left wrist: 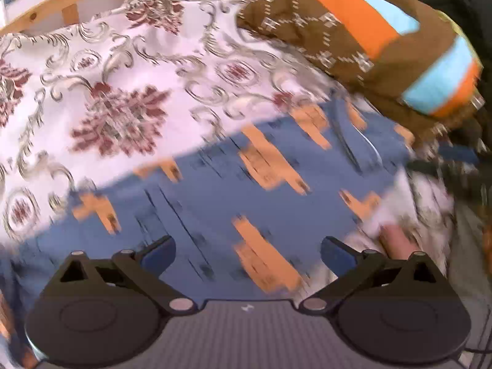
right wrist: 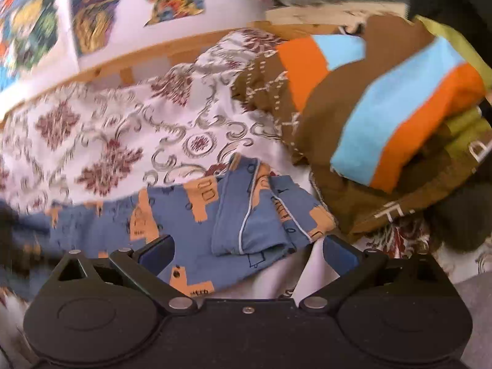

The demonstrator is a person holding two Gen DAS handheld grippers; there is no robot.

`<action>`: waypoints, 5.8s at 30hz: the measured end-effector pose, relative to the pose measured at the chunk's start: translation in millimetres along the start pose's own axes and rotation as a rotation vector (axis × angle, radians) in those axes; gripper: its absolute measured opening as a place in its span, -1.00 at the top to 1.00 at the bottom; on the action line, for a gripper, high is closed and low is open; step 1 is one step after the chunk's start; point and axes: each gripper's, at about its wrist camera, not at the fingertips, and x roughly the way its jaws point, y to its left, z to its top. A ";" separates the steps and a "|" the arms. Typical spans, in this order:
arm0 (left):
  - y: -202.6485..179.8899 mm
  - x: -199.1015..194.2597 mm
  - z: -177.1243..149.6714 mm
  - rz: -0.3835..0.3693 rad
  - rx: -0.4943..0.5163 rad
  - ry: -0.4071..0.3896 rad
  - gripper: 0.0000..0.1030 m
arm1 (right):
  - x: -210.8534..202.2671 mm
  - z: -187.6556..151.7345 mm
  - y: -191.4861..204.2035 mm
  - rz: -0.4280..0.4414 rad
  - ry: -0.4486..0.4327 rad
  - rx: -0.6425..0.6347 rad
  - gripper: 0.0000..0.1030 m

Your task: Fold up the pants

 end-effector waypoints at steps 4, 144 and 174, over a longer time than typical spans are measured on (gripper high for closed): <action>9.9 8.4 51.3 0.005 0.022 -0.014 -1.00 | 5.9 -3.3 17.3 -0.026 0.001 -0.108 -0.99; 225.2 41.8 63.3 -0.030 0.017 0.092 1.00 | 159.4 41.7 143.8 0.346 0.031 -0.427 -0.77; 212.0 25.4 53.1 0.012 0.013 0.016 -0.23 | 135.4 42.1 155.2 0.369 -0.110 -0.479 -0.63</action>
